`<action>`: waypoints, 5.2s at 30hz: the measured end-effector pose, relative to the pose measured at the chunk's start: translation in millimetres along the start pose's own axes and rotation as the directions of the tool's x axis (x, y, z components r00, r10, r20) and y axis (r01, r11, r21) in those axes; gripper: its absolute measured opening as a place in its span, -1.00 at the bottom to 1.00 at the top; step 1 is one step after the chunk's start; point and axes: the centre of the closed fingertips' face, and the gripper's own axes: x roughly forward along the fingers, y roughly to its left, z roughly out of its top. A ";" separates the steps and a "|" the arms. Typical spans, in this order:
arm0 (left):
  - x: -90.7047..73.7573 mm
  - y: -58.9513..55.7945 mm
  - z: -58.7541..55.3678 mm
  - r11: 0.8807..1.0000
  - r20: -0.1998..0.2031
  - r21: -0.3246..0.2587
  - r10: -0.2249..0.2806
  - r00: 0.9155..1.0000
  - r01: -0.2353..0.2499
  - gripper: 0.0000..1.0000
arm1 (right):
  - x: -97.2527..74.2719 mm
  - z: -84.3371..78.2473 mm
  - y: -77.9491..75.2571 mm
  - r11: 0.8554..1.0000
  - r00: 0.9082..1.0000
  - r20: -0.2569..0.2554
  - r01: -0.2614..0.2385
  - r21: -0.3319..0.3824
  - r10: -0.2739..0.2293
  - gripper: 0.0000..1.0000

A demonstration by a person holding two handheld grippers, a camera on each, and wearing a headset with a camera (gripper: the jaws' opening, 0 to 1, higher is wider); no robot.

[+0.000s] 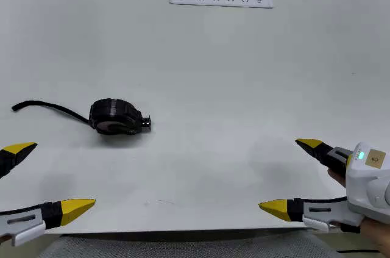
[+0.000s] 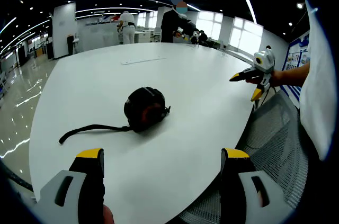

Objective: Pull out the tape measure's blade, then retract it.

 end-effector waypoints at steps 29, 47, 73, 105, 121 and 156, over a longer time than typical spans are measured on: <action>3.0 -2.4 -3.8 1.000 -0.016 0.008 -0.017 1.000 0.017 0.76 | 0.4 -2.4 -0.3 1.000 1.000 -0.018 -0.009 -0.012 0.009 0.74; 15.5 1.6 6.1 0.998 -0.019 0.043 -0.044 0.999 0.044 0.75 | 16.0 6.0 -1.5 0.998 0.999 -0.022 -0.044 -0.048 0.043 0.73; 45.7 10.9 27.0 0.990 -0.022 0.096 -0.104 0.994 0.106 0.72 | 53.8 38.2 3.3 0.986 0.992 0.002 -0.124 -0.109 0.125 0.69; 78.5 30.3 36.8 0.946 -0.133 0.244 -0.185 0.974 0.213 0.56 | 93.9 60.4 12.2 0.967 0.978 0.000 -0.206 -0.151 0.208 0.66; 89.5 39.8 32.5 0.913 -0.206 0.313 -0.203 0.957 0.261 0.34 | 114.1 68.5 9.5 0.946 0.967 -0.031 -0.253 -0.205 0.252 0.62; 118.1 46.6 25.6 0.810 -0.335 0.457 -0.227 0.915 0.368 -0.33 | 126.7 66.5 12.3 0.935 0.958 -0.055 -0.288 -0.207 0.283 0.56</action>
